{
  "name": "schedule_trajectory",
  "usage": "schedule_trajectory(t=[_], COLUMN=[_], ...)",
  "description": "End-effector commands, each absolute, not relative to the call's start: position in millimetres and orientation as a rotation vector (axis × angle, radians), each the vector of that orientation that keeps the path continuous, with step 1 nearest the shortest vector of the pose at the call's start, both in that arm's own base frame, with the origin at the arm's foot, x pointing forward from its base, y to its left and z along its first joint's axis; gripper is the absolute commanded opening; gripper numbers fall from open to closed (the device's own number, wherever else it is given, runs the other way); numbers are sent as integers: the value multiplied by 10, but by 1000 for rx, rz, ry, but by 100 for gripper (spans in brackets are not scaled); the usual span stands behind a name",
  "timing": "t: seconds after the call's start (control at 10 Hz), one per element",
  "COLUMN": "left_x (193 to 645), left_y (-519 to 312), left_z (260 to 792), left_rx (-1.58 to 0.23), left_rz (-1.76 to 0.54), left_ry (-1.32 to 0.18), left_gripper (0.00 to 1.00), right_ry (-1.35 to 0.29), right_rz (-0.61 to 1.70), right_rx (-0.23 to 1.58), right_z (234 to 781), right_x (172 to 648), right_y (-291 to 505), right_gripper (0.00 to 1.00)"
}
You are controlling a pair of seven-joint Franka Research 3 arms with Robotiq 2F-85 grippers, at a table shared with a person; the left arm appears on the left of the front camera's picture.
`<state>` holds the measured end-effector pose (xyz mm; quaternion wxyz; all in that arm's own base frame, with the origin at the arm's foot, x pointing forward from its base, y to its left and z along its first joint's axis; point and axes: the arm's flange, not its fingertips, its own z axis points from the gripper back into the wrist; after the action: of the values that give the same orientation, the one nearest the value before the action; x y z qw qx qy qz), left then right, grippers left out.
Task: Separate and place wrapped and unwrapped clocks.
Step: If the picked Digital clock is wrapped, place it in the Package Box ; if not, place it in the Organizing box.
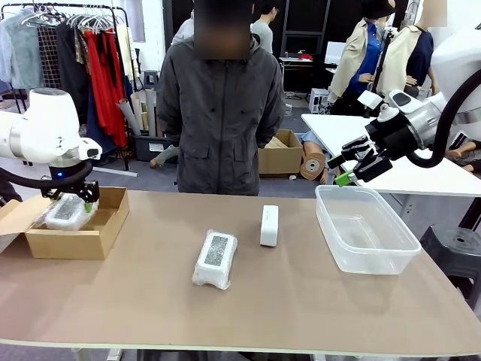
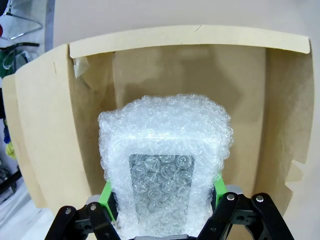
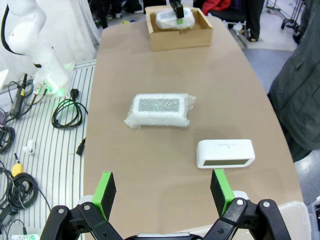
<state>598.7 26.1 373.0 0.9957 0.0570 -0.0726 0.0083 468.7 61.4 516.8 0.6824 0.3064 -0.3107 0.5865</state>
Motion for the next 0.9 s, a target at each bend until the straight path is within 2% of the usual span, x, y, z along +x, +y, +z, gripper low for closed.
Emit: schedule_trajectory(t=[0.0, 0.8], left_x=[5977, 6071], left_y=[247, 251], left_z=[3679, 3397], left_rx=[183, 235], left_rz=[59, 60], left_ry=[-151, -81], left_gripper=[0, 0], right_ry=[-698, -698], right_rz=[1319, 1319], right_rx=[687, 687], right_z=[5171, 5171], right_x=[4675, 4675], right_y=[618, 618], right_gripper=[100, 100])
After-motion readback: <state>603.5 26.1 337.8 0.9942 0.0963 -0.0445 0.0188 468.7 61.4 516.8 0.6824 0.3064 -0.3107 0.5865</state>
